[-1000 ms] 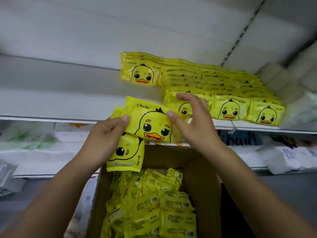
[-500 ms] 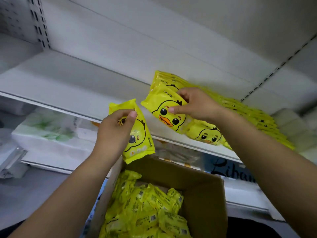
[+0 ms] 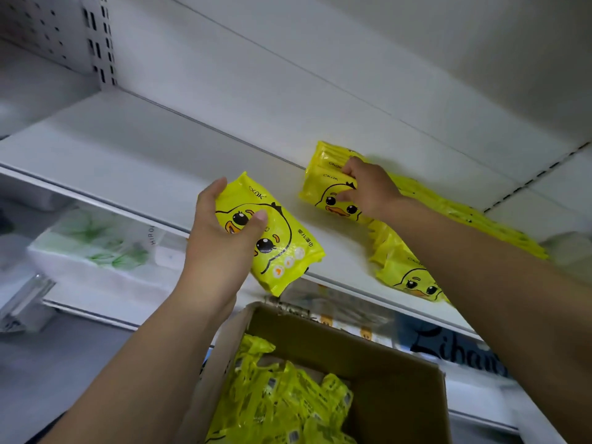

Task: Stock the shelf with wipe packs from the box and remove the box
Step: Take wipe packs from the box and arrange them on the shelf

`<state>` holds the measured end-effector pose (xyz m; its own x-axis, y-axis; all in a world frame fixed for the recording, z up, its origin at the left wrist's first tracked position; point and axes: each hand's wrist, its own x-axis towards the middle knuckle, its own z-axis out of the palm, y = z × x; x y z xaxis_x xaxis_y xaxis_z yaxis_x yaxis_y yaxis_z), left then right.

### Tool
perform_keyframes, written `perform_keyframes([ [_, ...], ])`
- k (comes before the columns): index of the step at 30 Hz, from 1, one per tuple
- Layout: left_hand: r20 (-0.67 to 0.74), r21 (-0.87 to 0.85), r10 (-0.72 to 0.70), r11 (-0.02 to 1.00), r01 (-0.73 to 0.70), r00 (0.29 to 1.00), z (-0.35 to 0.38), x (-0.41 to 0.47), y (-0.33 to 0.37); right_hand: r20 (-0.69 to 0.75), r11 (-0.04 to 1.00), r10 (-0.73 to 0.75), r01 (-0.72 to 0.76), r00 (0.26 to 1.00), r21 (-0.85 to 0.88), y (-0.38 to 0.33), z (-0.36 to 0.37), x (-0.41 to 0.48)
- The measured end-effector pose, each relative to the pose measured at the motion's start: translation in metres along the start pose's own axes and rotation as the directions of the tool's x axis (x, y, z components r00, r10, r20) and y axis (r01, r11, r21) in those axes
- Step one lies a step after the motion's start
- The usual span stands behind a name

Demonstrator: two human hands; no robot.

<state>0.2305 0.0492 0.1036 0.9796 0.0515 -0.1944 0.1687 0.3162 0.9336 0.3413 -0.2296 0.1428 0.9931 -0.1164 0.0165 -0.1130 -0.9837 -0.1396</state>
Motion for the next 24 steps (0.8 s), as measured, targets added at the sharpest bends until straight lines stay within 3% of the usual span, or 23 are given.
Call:
perform_keyframes([
  [5,-0.006,-0.017,-0.039,0.999,0.039,0.999,0.003,0.004,0.000,-0.055,0.998,0.004,-0.001,0.998,0.061,0.014,0.006,0.012],
  [12,-0.004,-0.037,-0.089,0.995,0.089,0.996,0.009,0.007,-0.006,-0.186,0.998,-0.062,0.056,0.981,-0.034,0.012,0.008,0.013],
  [14,-0.007,-0.033,-0.100,0.995,0.099,0.995,0.010,0.005,-0.007,-0.278,0.989,-0.107,0.075,0.955,-0.124,0.004,0.008,0.002],
  [16,-0.006,-0.044,-0.102,0.994,0.102,0.995,0.010,0.004,-0.007,-0.453,0.985,-0.156,0.107,0.878,-0.132,-0.009,0.004,-0.020],
  [18,-0.011,-0.053,-0.103,0.993,0.102,0.995,0.009,0.003,-0.008,-0.610,0.982,-0.120,0.185,0.784,0.045,-0.028,0.003,-0.056],
  [19,-0.019,-0.056,-0.101,0.993,0.100,0.995,0.010,0.002,-0.010,-0.628,0.962,-0.041,0.200,0.777,0.184,-0.039,0.003,-0.077],
  [22,-0.014,-0.071,-0.102,0.992,0.101,0.995,0.015,-0.004,-0.012,-0.439,0.786,0.222,0.107,0.871,0.609,-0.066,0.009,-0.141],
  [24,0.024,-0.099,-0.118,0.988,0.120,0.993,0.022,-0.010,-0.019,-0.234,0.647,0.305,-0.021,0.923,0.763,-0.075,0.014,-0.177],
])
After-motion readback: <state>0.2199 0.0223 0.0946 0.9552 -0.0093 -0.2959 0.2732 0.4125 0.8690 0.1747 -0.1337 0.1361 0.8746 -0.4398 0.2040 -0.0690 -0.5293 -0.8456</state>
